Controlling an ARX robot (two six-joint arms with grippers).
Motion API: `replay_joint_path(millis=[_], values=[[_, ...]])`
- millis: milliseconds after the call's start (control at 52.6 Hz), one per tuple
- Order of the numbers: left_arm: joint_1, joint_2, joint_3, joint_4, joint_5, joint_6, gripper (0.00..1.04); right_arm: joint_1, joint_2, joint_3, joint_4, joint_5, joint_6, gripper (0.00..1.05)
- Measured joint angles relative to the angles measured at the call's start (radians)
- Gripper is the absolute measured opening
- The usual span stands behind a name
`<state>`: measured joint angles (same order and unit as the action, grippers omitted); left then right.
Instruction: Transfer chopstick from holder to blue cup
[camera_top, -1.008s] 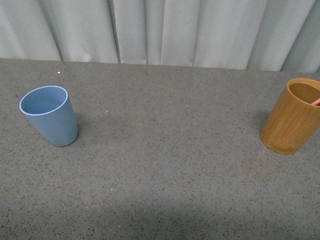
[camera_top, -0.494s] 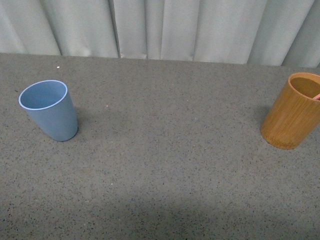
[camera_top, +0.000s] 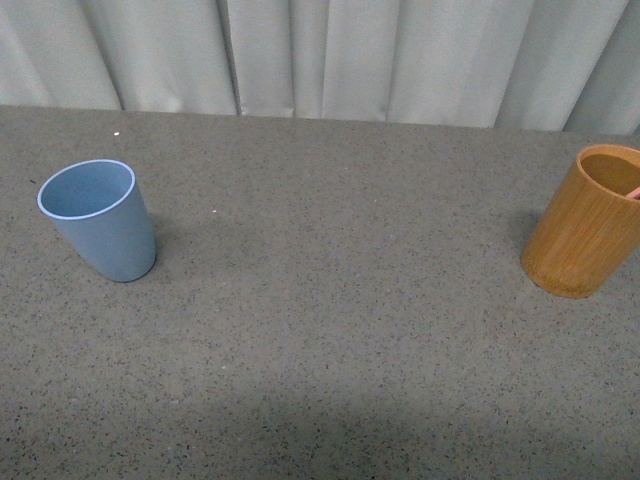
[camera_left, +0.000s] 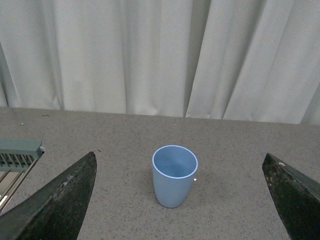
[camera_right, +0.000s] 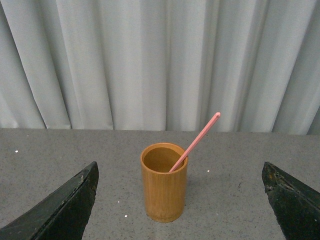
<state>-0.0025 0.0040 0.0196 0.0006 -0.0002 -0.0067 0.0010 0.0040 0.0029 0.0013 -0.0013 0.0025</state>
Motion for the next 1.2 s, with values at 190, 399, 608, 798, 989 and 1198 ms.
replay_joint_path(millis=[190, 399, 608, 798, 989, 1198], values=[[0.0, 0.0, 0.0, 0.0, 0.0, 0.0, 0.98, 0.0, 0.0, 0.0, 0.0, 0.0, 0.0, 0.95], [0.005, 0.006, 0.002, -0.006, 0.021, -0.011, 0.98, 0.0, 0.0, 0.0, 0.0, 0.0, 0.0, 0.95], [0.056, 0.307, 0.123, -0.303, 0.497, -0.364, 0.98, 0.0, 0.0, 0.0, 0.0, 0.0, 0.0, 0.95], [-0.179, 0.475, 0.179, -0.127, 0.301, -0.558, 0.98, 0.0, 0.0, 0.0, 0.0, 0.0, 0.0, 0.95], [-0.348, 0.742, 0.235, 0.043, 0.125, -0.625, 0.98, 0.0, 0.0, 0.0, 0.0, 0.0, 0.0, 0.95], [-0.453, 1.037, 0.318, 0.151, -0.028, -0.646, 0.98, 0.0, 0.0, 0.0, 0.0, 0.0, 0.0, 0.95]])
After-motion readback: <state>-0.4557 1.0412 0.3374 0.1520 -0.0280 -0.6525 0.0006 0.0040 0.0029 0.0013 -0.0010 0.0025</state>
